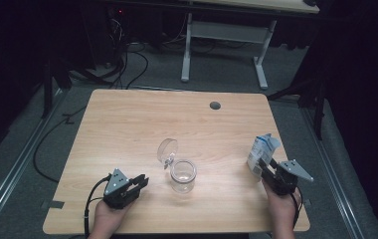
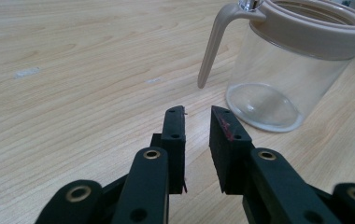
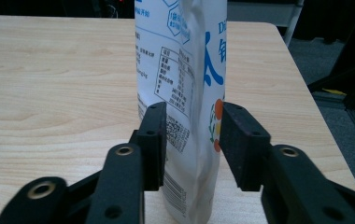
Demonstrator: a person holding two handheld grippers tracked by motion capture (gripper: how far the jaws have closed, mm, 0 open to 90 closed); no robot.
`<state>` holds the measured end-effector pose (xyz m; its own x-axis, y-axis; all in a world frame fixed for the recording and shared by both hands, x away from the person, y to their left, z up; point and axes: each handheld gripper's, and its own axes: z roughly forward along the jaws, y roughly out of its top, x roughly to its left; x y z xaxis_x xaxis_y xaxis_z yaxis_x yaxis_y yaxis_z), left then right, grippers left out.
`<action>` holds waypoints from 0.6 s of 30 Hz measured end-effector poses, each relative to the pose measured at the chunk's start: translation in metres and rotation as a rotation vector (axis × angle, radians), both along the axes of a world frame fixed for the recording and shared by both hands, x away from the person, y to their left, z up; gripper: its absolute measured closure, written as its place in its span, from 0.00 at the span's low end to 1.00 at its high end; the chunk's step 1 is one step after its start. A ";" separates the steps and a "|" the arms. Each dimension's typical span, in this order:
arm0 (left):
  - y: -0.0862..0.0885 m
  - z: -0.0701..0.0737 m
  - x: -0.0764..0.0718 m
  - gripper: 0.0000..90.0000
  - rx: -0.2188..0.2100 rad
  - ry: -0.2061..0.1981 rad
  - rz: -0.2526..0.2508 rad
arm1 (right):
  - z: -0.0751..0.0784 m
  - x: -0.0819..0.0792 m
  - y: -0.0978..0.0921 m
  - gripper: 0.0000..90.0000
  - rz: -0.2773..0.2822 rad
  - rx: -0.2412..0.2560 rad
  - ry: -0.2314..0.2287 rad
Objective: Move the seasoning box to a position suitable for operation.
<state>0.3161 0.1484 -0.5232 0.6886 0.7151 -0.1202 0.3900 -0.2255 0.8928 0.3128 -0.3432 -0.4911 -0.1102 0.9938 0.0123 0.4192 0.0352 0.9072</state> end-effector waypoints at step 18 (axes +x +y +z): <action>0.004 -0.002 -0.003 0.82 -0.036 0.001 -0.018 | 0.002 0.001 -0.001 1.00 0.046 -0.006 -0.012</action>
